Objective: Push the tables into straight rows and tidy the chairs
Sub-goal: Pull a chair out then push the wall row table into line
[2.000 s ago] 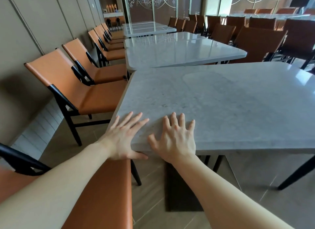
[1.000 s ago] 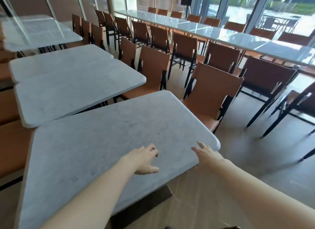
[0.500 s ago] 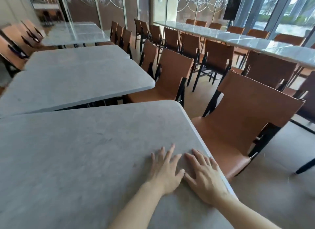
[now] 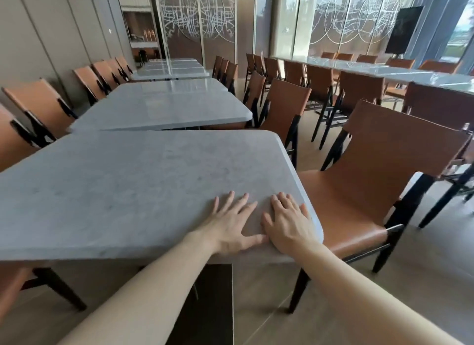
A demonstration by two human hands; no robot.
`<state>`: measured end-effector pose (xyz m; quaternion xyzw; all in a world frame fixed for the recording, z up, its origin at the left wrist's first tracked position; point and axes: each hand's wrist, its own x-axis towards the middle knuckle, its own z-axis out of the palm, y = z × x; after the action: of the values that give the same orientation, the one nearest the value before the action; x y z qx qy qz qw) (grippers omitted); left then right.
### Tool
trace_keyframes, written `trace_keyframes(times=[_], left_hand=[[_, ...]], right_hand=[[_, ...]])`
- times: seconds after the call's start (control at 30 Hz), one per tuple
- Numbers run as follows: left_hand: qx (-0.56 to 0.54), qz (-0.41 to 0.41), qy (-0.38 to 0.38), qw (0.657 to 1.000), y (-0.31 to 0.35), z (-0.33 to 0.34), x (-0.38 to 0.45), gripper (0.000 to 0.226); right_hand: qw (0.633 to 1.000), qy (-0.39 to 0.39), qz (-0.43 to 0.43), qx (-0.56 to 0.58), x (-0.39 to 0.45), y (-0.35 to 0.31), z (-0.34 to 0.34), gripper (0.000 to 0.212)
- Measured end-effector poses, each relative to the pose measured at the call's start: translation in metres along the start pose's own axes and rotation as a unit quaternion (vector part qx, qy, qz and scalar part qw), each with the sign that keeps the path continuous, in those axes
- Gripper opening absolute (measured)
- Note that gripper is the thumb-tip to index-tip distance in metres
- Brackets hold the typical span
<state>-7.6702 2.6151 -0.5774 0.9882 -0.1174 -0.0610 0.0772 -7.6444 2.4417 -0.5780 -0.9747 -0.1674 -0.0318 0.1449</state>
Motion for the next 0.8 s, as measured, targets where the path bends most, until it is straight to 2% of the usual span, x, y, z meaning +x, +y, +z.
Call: trace_keyframes(times=[0.07,0.13,0.2,0.27,0.53,0.8], left_hand=[[0.045,0.014,-0.028,0.999,0.001,0.000,-0.008,0.115],[0.083,0.021,-0.047,0.995,0.001,0.000,-0.013,0.129],[0.077,0.017,-0.045,0.996,0.002,0.001,-0.015,0.134],[0.056,0.015,-0.032,0.998,0.001,0.003,-0.014,0.132],[0.071,0.023,-0.047,0.996,-0.003,0.000,-0.004,0.132],[0.059,0.029,-0.004,0.998,0.007,-0.001,0.024,0.128]], right_hand=[[1.000,-0.002,0.001,0.005,-0.010,0.000,0.003,0.061],[1.000,0.016,-0.015,0.013,-0.016,0.003,0.003,0.078],[0.999,0.021,-0.032,-0.023,-0.020,0.004,0.003,0.093],[0.998,0.025,-0.034,-0.053,-0.024,0.004,0.007,0.097],[0.996,0.034,-0.059,-0.063,-0.017,0.011,0.007,0.091],[0.994,0.038,-0.075,-0.068,0.011,0.037,0.003,0.070]])
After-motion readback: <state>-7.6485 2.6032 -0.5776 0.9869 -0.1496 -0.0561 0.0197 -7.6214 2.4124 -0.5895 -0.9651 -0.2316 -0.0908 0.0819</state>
